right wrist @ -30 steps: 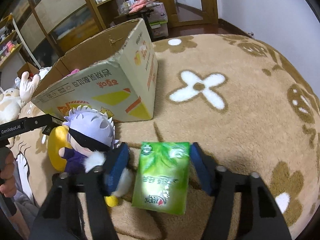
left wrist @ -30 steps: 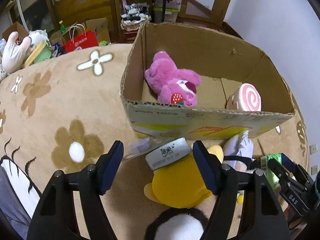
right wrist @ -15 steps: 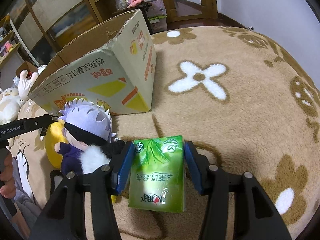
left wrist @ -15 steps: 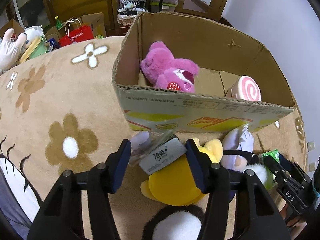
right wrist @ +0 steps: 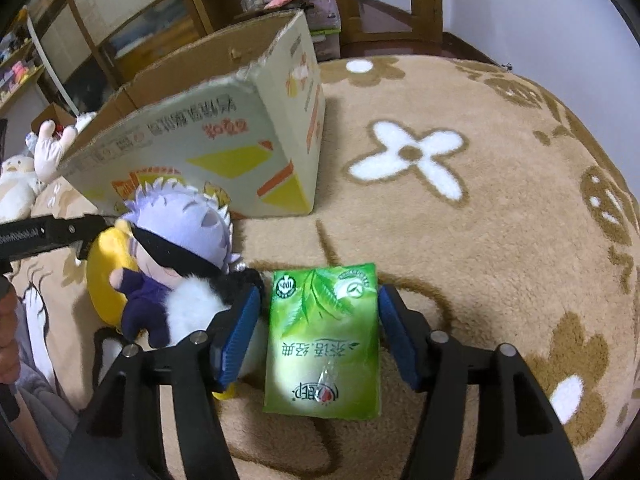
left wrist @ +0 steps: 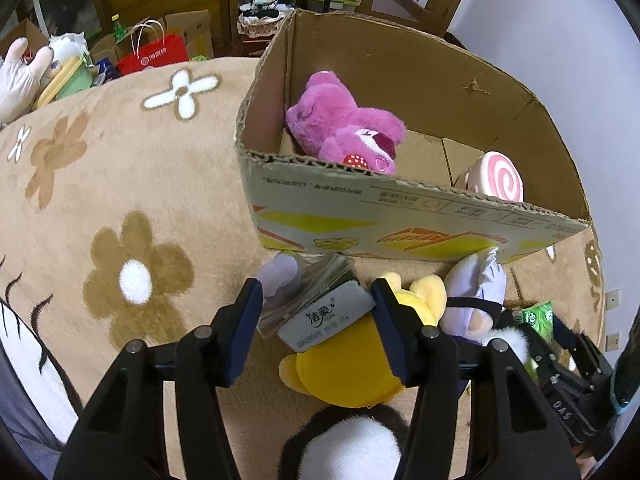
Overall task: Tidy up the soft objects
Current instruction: 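Grasp the black-and-white small box with the left gripper while the right gripper grasps the green tissue pack, then lift the small box with the left gripper while the right gripper carries the tissue pack over the box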
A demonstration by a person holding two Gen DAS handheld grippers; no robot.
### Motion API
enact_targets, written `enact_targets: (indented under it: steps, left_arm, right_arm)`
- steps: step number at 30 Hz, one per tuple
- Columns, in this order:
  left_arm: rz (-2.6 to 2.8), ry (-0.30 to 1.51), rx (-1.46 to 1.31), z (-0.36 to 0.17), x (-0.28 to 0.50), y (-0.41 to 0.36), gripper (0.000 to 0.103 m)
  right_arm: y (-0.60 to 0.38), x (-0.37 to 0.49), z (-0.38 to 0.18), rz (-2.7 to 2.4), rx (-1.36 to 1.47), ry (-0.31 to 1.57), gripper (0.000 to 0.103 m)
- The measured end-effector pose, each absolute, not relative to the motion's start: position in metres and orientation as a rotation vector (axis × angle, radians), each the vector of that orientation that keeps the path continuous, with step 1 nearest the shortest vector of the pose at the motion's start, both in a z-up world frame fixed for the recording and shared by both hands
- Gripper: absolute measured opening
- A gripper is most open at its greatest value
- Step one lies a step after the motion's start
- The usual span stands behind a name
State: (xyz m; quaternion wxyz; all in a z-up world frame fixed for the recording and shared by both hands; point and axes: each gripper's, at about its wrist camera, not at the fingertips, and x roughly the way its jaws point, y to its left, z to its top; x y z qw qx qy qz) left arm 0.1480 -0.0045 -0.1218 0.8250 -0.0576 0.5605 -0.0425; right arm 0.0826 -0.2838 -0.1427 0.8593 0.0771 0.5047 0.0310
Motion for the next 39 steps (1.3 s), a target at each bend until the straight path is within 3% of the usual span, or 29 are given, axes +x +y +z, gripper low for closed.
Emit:
enact_targets:
  steps: [6, 18, 20, 26, 32, 39]
  left_arm:
    - [-0.115, 1.189, -0.09, -0.12, 0.145, -0.009, 0.042]
    - [-0.122, 1.239, -0.195, -0.118, 0.137, 0.008, 0.039]
    - [-0.116, 1.245, -0.205, -0.117, 0.134, 0.011, 0.035]
    - [-0.116, 1.264, -0.221, -0.119, 0.125, 0.019, 0.031]
    - [-0.053, 1.236, -0.209, -0.118, 0.118, 0.027, 0.023]
    - [-0.08, 1.18, -0.209, -0.098, 0.101, 0.029, 0.022]
  right_arm:
    - [-0.288, 0.085, -0.151, 0.067, 0.186, 1.086, 0.065]
    - [-0.277, 0.085, -0.154, 0.05, 0.101, 1.101, 0.064]
    - [-0.28, 0.084, -0.151, 0.063, 0.151, 1.099, 0.056]
    - [-0.285, 0.078, -0.148, 0.046, 0.198, 1.105, 0.056]
    - [-0.277, 0.067, -0.13, 0.055, 0.154, 0.988, 0.056]
    - [-0.259, 0.043, -0.087, 0.083, 0.069, 0.786, 0.056]
